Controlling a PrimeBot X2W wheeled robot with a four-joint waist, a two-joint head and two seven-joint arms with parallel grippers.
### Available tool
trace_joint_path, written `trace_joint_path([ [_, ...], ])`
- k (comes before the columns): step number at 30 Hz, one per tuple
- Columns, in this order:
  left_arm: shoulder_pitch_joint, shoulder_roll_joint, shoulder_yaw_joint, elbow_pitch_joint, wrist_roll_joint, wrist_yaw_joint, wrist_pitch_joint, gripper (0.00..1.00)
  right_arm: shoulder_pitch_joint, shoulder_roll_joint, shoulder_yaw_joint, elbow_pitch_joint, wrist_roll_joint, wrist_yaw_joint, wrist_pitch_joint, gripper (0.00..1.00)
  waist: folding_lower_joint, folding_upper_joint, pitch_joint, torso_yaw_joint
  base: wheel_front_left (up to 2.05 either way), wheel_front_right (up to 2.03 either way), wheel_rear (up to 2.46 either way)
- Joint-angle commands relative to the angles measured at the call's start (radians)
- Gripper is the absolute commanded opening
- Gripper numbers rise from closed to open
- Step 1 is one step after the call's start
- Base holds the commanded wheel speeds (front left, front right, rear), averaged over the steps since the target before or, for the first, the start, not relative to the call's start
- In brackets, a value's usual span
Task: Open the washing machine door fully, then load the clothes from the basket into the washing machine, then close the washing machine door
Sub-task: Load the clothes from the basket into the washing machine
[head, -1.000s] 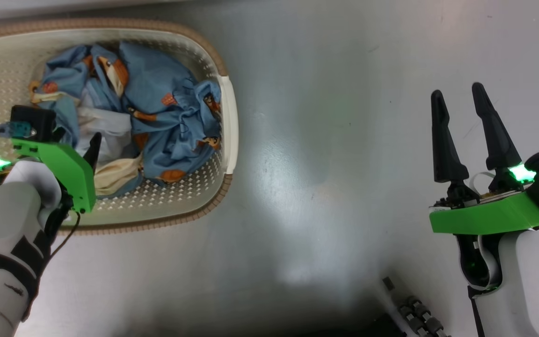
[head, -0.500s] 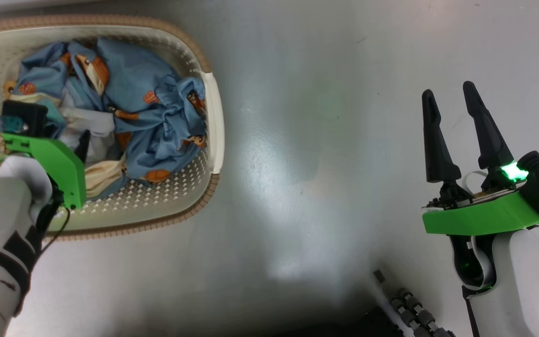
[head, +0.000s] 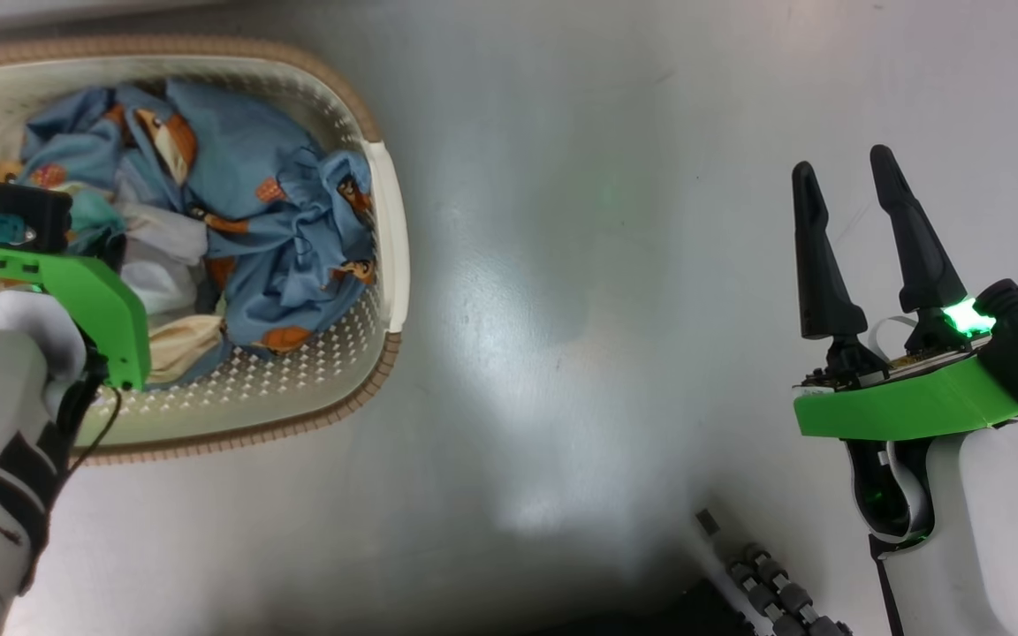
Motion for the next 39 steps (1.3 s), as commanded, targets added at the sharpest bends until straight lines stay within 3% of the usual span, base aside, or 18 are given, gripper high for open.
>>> trace_joint_path([
  [1, 0.013, 0.024, 0.014, 0.005, -0.015, -0.002, -0.018, 0.00, 0.031, 0.007, 0.019, -0.018, -0.003, 0.006, -0.005, 1.00, 0.0000, 0.0000, -0.020, 0.011, 0.00, 0.00, 0.00],
  [11, 0.101, 0.004, 0.069, -0.025, -0.099, -0.002, -0.091, 0.00, 0.041, 0.002, 0.011, 0.006, -0.006, 0.006, -0.005, 1.00, 0.0000, 0.0000, -0.137, 0.056, 0.00, 0.00, 0.00],
  [19, 0.161, 0.009, 0.167, -0.120, -0.128, -0.002, -0.103, 0.00, 0.075, -0.021, -0.008, 0.030, -0.002, 0.006, -0.005, 1.00, 0.0000, 0.0000, -0.251, 0.094, 0.00, 0.00, 0.00],
  [31, 0.398, 0.014, 0.515, -0.368, 0.088, -0.002, -0.103, 0.00, 0.174, -0.058, -0.029, 0.071, 0.012, 0.006, -0.005, 1.00, 0.0000, 0.0000, -0.472, 0.130, 0.00, 0.00, 0.00],
  [39, 0.562, 0.005, 0.689, -0.537, 0.239, -0.002, -0.103, 0.00, 0.246, -0.075, -0.043, 0.084, 0.023, 0.006, -0.005, 1.00, 0.0000, 0.0000, -0.593, 0.136, 0.00, 0.00, 0.00],
])
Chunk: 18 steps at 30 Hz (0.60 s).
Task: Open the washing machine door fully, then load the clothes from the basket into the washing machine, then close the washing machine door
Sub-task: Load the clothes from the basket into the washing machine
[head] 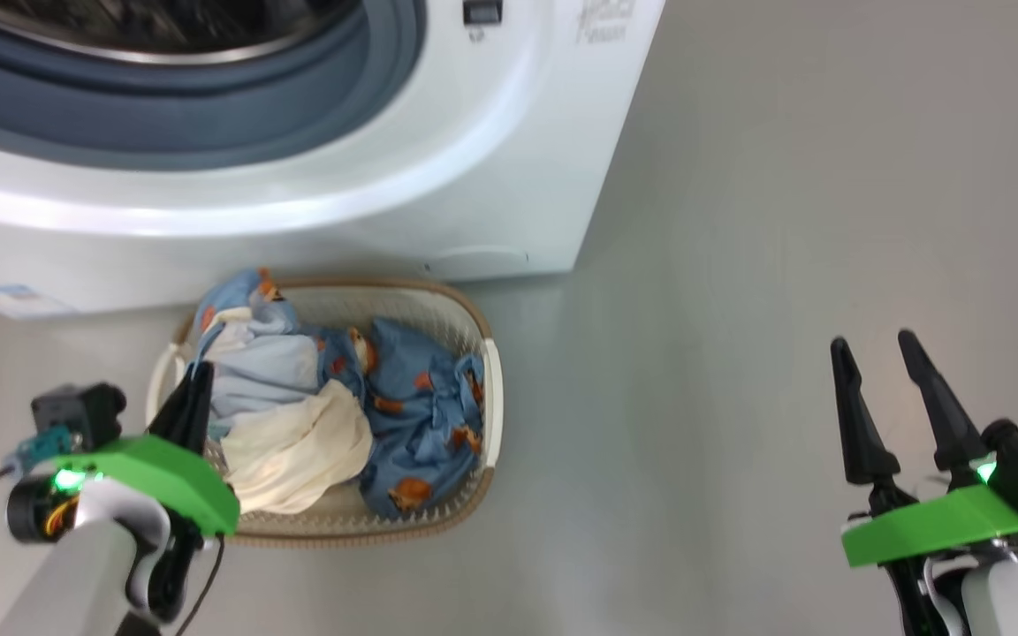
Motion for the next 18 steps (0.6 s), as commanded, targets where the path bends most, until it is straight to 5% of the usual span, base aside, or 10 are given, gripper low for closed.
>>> trace_joint_path([
  [1, 0.053, 0.033, 0.082, -0.063, 0.042, -0.002, -0.014, 0.00, 0.039, -0.014, 0.017, -0.016, 0.012, 0.006, -0.005, 1.00, 0.0000, 0.0000, -0.104, 0.014, 0.00, 0.00, 0.00],
  [18, 0.368, -0.031, 0.369, -0.434, 0.236, -0.002, -0.014, 0.00, 0.162, -0.036, -0.017, -0.014, 0.028, 0.006, -0.005, 1.00, 0.0000, 0.0000, -0.259, 0.005, 0.00, 0.00, 0.00],
])
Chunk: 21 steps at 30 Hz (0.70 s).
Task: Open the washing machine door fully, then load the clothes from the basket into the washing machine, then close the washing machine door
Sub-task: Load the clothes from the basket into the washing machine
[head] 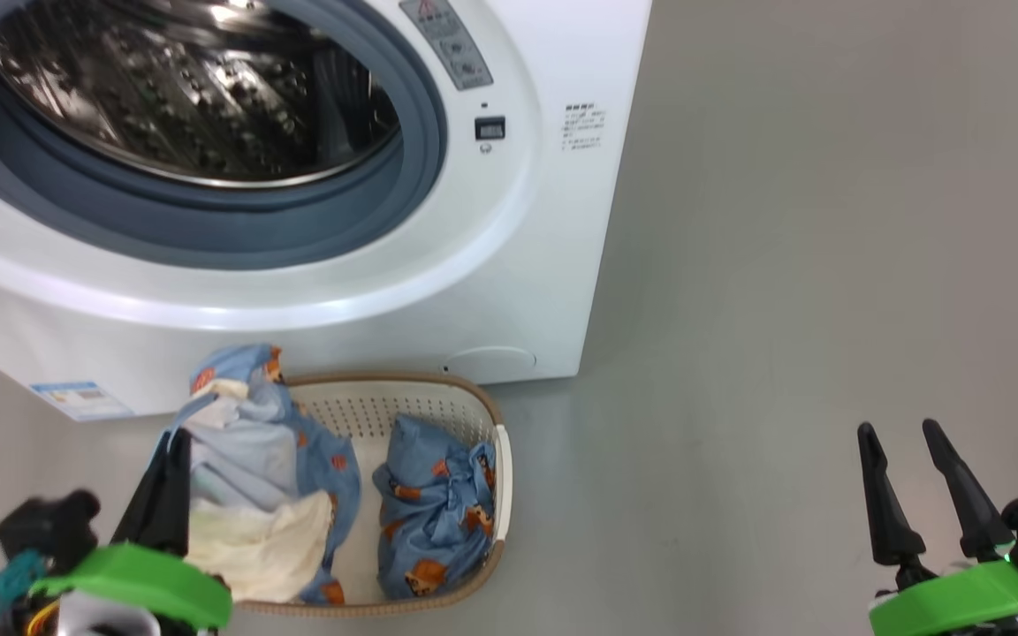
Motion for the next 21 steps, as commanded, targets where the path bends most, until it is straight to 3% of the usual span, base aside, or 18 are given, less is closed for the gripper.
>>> trace_joint_path([
  [1, 0.020, 0.021, 0.061, -0.061, 0.017, -0.002, -0.014, 0.00, 0.015, -0.021, 0.016, -0.023, 0.005, 0.006, -0.005, 1.00, 0.0000, 0.0000, -0.030, -0.004, 0.00, 0.00, 0.00],
  [11, 0.158, -0.037, 0.163, -0.228, 0.067, -0.002, -0.014, 0.00, 0.051, -0.016, 0.000, -0.031, 0.006, 0.006, -0.005, 1.00, 0.0000, 0.0000, -0.048, -0.010, 0.00, 0.00, 0.00],
  [21, 0.124, -0.039, 0.145, -0.267, 0.054, -0.002, -0.014, 0.00, 0.041, -0.007, 0.003, -0.037, 0.004, 0.006, -0.005, 1.00, 0.0000, 0.0000, -0.021, -0.017, 0.00, 0.00, 0.00],
])
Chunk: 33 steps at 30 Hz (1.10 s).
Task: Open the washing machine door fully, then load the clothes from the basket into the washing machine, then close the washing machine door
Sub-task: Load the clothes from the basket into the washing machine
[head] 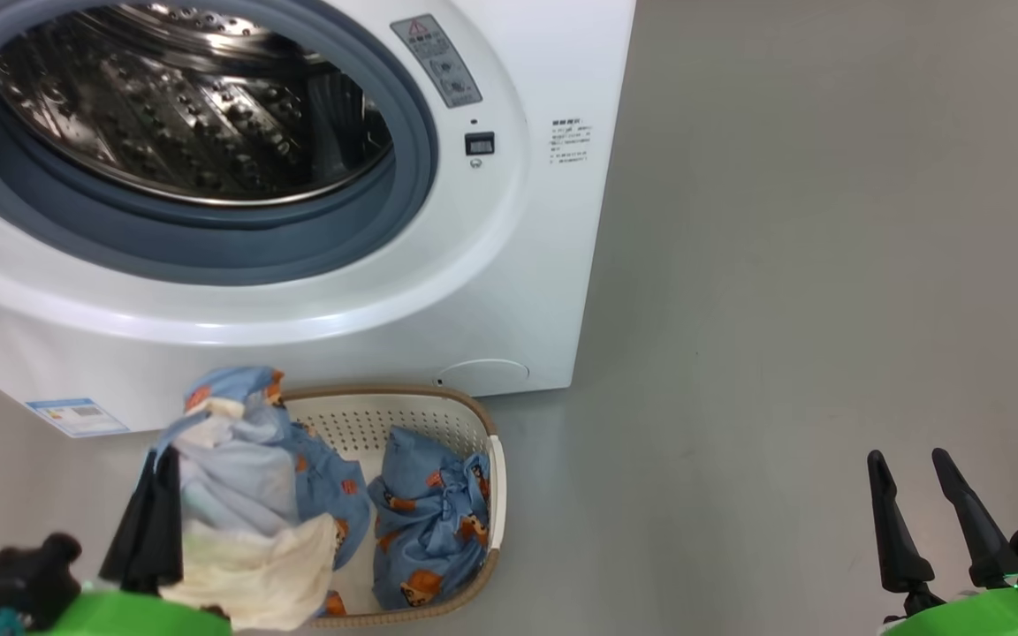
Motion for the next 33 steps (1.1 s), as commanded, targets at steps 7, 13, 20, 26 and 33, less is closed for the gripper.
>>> trace_joint_path([
  [7, -0.174, 0.058, 0.013, -0.014, 0.020, -0.002, -0.014, 0.00, -0.046, 0.005, 0.035, -0.031, 0.000, 0.006, -0.005, 1.00, 0.0000, 0.0000, 0.054, -0.021, 0.00, 0.00, 0.00],
  [13, -0.337, 0.092, 0.005, 0.038, 0.063, -0.002, -0.014, 0.00, -0.069, 0.022, 0.036, -0.034, -0.002, 0.006, -0.005, 1.00, 0.0000, 0.0000, 0.104, -0.035, 0.00, 0.00, 0.00],
  [20, -0.558, 0.132, 0.007, 0.167, 0.082, -0.002, -0.014, 0.00, -0.101, 0.040, 0.038, -0.041, -0.005, 0.006, -0.005, 1.00, 0.0000, 0.0000, 0.161, -0.056, 0.00, 0.00, 0.00],
  [26, -0.712, 0.166, -0.025, 0.360, 0.079, -0.002, -0.014, 0.00, -0.127, 0.056, 0.057, -0.044, -0.005, 0.006, -0.005, 1.00, 0.0000, 0.0000, 0.210, -0.085, 0.00, 0.00, 0.00],
  [33, -0.855, 0.179, -0.056, 0.546, 0.056, -0.002, -0.014, 0.00, -0.153, 0.068, 0.077, -0.047, -0.003, 0.006, -0.005, 1.00, 0.0000, 0.0000, 0.266, -0.112, 0.00, 0.00, 0.00],
])
